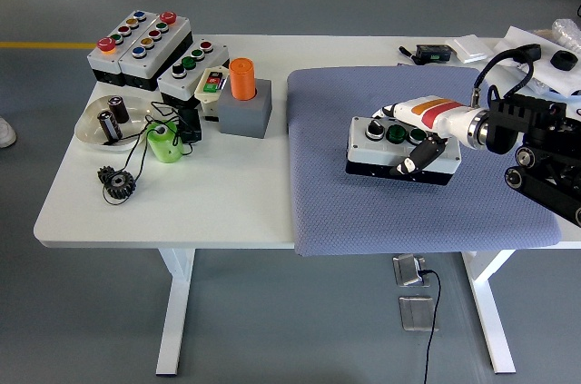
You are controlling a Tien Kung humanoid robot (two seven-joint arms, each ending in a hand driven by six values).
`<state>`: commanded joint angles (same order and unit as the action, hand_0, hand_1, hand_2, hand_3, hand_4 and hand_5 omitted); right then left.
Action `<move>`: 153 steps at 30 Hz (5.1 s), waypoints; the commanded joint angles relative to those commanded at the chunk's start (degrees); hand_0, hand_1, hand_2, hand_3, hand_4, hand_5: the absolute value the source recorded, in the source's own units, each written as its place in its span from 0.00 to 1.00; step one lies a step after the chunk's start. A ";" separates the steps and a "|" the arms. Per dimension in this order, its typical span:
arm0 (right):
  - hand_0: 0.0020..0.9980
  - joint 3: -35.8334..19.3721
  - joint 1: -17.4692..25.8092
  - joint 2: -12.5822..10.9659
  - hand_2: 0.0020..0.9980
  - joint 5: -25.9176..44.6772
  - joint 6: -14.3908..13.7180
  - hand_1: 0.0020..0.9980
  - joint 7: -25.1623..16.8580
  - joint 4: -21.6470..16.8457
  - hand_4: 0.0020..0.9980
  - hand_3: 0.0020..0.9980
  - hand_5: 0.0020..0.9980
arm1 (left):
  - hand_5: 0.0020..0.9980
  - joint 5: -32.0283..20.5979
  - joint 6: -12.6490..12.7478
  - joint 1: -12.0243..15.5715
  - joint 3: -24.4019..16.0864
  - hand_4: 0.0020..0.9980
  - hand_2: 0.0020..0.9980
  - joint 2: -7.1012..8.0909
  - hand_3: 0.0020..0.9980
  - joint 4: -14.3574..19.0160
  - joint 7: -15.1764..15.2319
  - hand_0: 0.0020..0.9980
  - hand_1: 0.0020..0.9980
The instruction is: Pick up the button,place it on the desk,press the button,press the button
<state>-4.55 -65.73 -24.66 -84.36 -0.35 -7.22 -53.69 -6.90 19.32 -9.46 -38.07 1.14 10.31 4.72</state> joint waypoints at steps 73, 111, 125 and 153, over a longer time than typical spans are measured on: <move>0.72 2.63 2.45 -0.75 0.77 -6.72 -1.28 0.65 -4.79 1.04 0.72 0.88 0.11 | 0.97 1.51 0.11 0.57 -0.93 0.32 0.73 -0.20 0.51 0.00 -0.27 0.66 0.70; 0.51 -19.12 11.44 -15.55 0.47 7.88 -2.00 0.36 2.60 -18.49 0.71 0.79 0.30 | 0.98 1.60 0.04 0.14 -1.42 0.32 0.73 -0.09 0.51 0.00 0.06 0.66 0.70; 0.04 -20.27 16.87 -23.76 0.13 19.50 0.02 0.00 9.54 -23.50 0.64 0.72 0.37 | 0.98 1.77 0.15 0.20 -1.57 0.32 0.73 -0.04 0.51 0.00 -0.01 0.66 0.70; 0.03 -17.02 16.04 -20.93 0.10 15.92 3.06 0.00 15.17 -23.13 0.62 0.76 0.41 | 0.97 1.74 0.15 -0.25 -1.41 0.31 0.73 -0.17 0.51 0.00 -0.10 0.66 0.70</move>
<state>-21.57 -49.69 -45.59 -68.44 2.71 7.95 -76.82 -5.16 19.48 -9.71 -39.48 0.97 10.31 4.62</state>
